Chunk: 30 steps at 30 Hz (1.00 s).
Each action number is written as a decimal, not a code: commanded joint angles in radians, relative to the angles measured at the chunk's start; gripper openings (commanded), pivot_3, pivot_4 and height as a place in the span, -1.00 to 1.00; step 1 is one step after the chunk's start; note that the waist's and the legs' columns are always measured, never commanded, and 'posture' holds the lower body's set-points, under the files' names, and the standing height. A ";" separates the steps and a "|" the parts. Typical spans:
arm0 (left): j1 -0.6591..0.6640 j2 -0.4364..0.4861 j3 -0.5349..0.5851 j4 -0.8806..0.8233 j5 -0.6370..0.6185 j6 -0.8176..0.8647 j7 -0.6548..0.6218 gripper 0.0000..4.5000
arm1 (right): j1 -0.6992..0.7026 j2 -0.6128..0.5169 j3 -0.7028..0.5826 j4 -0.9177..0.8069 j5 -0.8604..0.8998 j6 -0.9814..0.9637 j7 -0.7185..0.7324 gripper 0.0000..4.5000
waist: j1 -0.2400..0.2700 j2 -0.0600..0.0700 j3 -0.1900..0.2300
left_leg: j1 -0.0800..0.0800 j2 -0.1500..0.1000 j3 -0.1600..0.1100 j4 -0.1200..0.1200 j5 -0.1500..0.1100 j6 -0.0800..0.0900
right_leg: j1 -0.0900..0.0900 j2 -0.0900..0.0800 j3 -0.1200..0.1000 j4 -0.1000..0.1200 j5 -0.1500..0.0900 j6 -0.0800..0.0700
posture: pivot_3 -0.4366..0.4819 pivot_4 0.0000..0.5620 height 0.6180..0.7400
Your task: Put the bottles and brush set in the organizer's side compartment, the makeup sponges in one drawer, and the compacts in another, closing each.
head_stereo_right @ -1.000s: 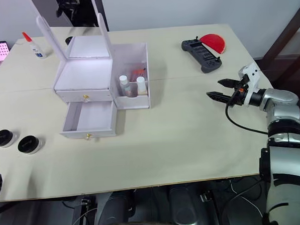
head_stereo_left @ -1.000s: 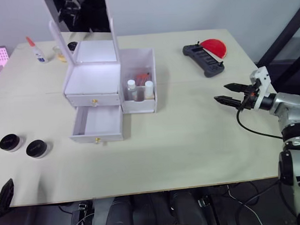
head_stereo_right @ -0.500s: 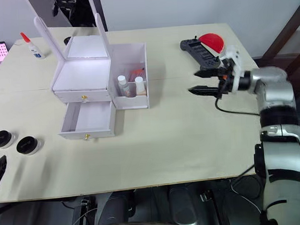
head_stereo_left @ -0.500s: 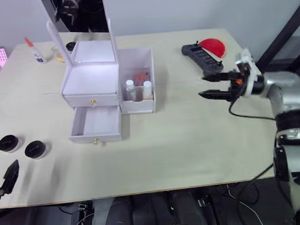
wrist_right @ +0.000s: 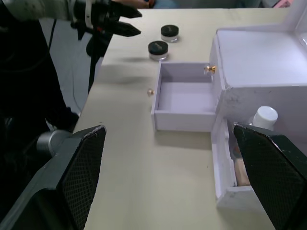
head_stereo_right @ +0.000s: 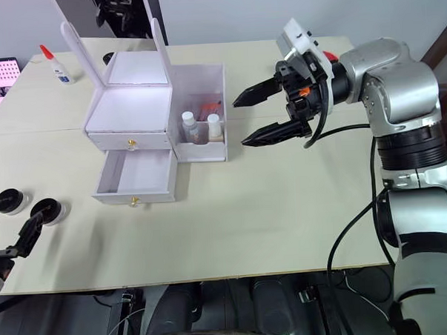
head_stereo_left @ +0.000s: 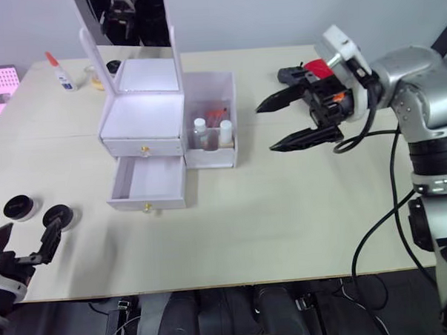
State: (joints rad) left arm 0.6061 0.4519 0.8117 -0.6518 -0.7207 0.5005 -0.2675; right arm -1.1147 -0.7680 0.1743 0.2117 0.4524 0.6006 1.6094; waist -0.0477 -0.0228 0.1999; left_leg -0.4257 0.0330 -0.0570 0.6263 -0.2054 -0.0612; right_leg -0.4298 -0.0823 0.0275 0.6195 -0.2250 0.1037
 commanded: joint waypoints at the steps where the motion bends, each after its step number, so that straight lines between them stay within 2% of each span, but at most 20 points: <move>1: -0.012 0.020 0.015 -0.016 0.000 0.055 0.050 0.98 | -0.042 -0.004 0.000 0.026 -0.025 -0.061 0.005 1.00 | 0.001 0.000 0.000 | 0.000 0.000 0.000 0.000 0.000 0.000 | 0.000 0.000 0.000 0.000 0.000 0.000 | -0.05 -0.47 1.00; 8: -0.082 0.111 -0.034 0.006 0.020 0.226 0.101 0.98 | -0.061 0.021 0.015 0.032 -0.043 -0.080 0.005 1.00 | 0.003 0.000 0.000 | 0.000 0.000 0.000 0.001 0.000 0.000 | 0.001 0.000 0.000 0.001 0.000 0.000 | -0.05 -0.47 1.00; 12: -0.237 0.182 -0.054 0.061 -0.030 0.399 0.175 0.98 | -0.076 0.043 0.013 0.019 -0.054 -0.066 -0.021 1.00 | 0.004 0.000 0.000 | 0.000 0.000 -0.001 0.001 0.000 0.000 | 0.000 0.001 0.000 0.004 0.000 0.000 | -0.05 -0.47 1.00; 16: -0.322 0.176 -0.053 0.080 -0.042 0.496 0.226 0.98 | -0.078 0.038 0.007 0.014 -0.054 -0.051 -0.025 1.00 | 0.002 0.000 0.000 | 0.000 0.000 -0.002 0.002 0.000 0.000 | -0.001 0.001 -0.001 0.007 -0.001 0.001 | -0.05 -0.47 1.00; 30: -0.463 0.188 -0.113 0.217 0.047 0.528 0.202 0.98 | -0.058 0.029 0.010 0.049 -0.118 -0.137 -0.045 1.00 | 0.004 0.000 0.000 | 0.001 0.000 -0.002 0.002 0.000 0.000 | -0.001 0.001 -0.001 0.009 -0.001 0.002 | -0.05 -0.47 1.00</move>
State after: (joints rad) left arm 0.1490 0.6243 0.6963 -0.4265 -0.6850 1.0251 -0.0607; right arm -1.1594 -0.7276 0.2123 0.2673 0.3373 0.4849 1.5717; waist -0.0442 -0.0230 0.1999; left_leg -0.4242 0.0328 -0.0595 0.6283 -0.2051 -0.0610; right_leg -0.4304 -0.0813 0.0263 0.6289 -0.2262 0.1054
